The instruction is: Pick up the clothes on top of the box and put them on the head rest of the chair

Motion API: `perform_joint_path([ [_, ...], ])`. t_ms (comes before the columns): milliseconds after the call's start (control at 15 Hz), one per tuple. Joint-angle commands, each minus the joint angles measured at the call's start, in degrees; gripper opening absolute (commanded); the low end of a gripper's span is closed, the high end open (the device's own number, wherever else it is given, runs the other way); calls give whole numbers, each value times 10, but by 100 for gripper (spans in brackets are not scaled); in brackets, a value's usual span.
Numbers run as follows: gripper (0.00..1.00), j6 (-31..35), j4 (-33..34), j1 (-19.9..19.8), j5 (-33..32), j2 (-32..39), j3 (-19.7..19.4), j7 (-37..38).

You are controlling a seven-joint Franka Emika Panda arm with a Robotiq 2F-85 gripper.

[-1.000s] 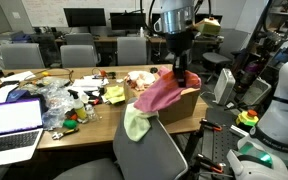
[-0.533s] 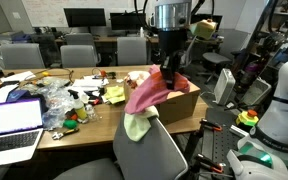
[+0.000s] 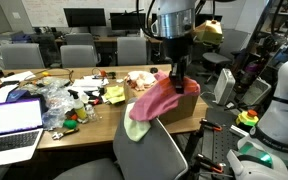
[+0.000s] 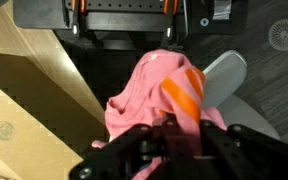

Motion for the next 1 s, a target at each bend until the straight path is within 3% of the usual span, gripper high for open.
perform_joint_path([
  [0, 4, -39, 2, 11, -17, -9, -2, -19],
  [733, 4, -92, 35, 20, -47, 31, 18, -13],
  [933, 4, -75, 47, 24, -49, 44, 24, -15],
])
